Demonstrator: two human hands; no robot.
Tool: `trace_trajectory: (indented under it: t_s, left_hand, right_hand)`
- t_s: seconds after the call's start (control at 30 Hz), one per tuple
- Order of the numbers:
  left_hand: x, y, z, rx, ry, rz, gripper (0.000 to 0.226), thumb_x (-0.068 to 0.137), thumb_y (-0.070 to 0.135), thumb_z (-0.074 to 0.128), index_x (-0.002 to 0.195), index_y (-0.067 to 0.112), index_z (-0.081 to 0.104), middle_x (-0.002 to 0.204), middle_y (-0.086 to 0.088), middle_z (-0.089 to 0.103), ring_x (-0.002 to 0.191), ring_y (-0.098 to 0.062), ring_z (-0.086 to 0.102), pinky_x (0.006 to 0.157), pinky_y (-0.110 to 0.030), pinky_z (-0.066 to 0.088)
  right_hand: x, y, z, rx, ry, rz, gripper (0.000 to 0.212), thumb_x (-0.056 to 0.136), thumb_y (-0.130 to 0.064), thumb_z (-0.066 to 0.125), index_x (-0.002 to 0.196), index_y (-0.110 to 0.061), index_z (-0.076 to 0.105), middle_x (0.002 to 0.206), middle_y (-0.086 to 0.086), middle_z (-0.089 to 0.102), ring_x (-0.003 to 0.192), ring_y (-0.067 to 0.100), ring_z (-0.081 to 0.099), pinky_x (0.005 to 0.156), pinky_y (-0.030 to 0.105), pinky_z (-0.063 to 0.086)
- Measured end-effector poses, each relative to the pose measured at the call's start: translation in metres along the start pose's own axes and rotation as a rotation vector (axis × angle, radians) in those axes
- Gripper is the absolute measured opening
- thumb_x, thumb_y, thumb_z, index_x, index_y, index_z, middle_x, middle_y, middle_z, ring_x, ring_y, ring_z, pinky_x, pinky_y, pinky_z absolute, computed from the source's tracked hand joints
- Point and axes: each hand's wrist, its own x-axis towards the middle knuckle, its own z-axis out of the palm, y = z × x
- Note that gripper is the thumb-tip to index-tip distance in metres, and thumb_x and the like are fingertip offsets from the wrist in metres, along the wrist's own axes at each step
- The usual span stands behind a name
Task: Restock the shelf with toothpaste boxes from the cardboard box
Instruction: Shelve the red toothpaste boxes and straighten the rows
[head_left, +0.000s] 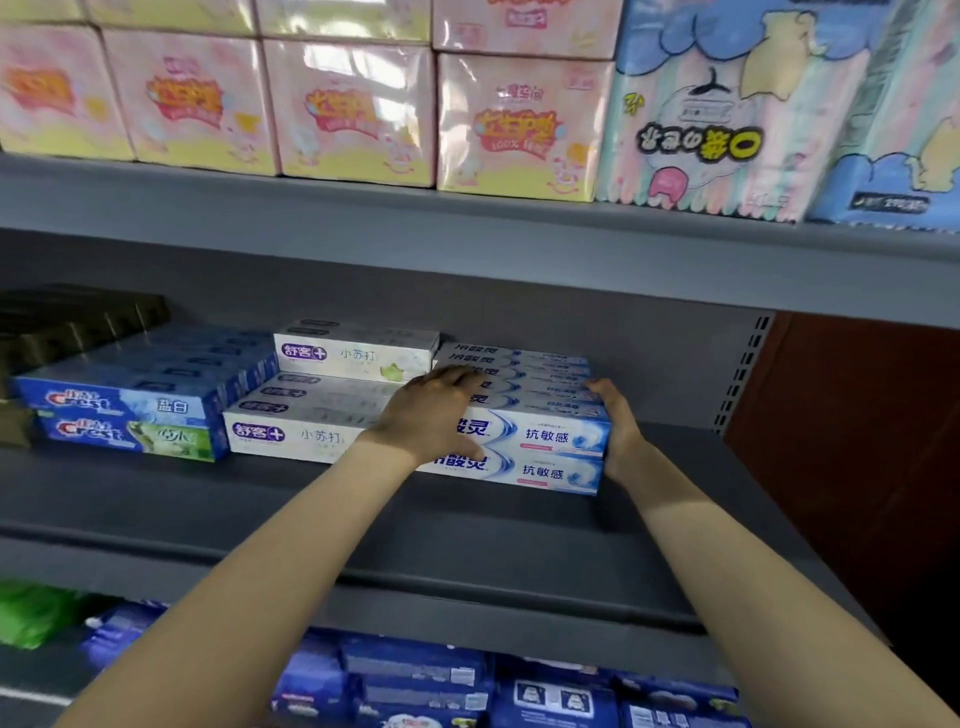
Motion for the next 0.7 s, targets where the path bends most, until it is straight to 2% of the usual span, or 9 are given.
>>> trace_trajectory:
  t_s: [0.23, 0.37, 0.53, 0.7]
  left_hand:
    - [-0.001, -0.009, 0.003, -0.006, 0.024, 0.031, 0.096, 0.075, 0.052, 0.069, 0.150, 0.020, 0.017, 0.157, 0.001, 0.020, 0.143, -0.018, 0.021, 0.113, -0.029, 0.022]
    - [-0.003, -0.012, 0.006, -0.013, 0.028, 0.047, 0.096, 0.077, 0.056, 0.065, 0.150, 0.020, 0.014, 0.158, 0.002, 0.015, 0.144, -0.016, 0.016, 0.114, -0.027, 0.017]
    - [-0.002, -0.011, 0.005, -0.062, 0.069, 0.044, 0.086, 0.083, 0.067, 0.048, 0.149, 0.020, 0.020, 0.157, 0.002, 0.017, 0.144, -0.015, 0.016, 0.115, -0.028, 0.018]
    - [-0.001, -0.014, 0.005, -0.070, 0.058, 0.044, 0.086, 0.083, 0.067, 0.045, 0.150, 0.019, 0.020, 0.157, 0.002, 0.018, 0.144, -0.015, 0.016, 0.114, -0.029, 0.019]
  right_hand:
    - [-0.001, 0.001, 0.003, -0.018, 0.019, 0.018, 0.031, 0.090, -0.039, 0.048, 0.091, -0.010, 0.062, 0.067, 0.010, 0.071, 0.066, 0.027, 0.064, 0.070, 0.036, 0.051]
    - [-0.004, 0.000, 0.000, -0.041, -0.023, 0.013, 0.039, 0.091, -0.044, 0.047, 0.106, -0.011, 0.061, 0.090, 0.012, 0.070, 0.081, 0.028, 0.064, 0.074, 0.037, 0.051]
    - [-0.004, -0.003, -0.001, -0.026, -0.030, -0.018, 0.044, 0.094, -0.052, 0.039, 0.102, -0.015, 0.061, 0.076, 0.007, 0.074, 0.068, 0.022, 0.071, 0.070, 0.037, 0.051]
    - [-0.010, -0.002, 0.003, 0.005, -0.001, -0.015, 0.049, 0.094, -0.054, 0.035, 0.097, -0.014, 0.062, 0.069, 0.007, 0.073, 0.059, 0.021, 0.070, 0.066, 0.035, 0.049]
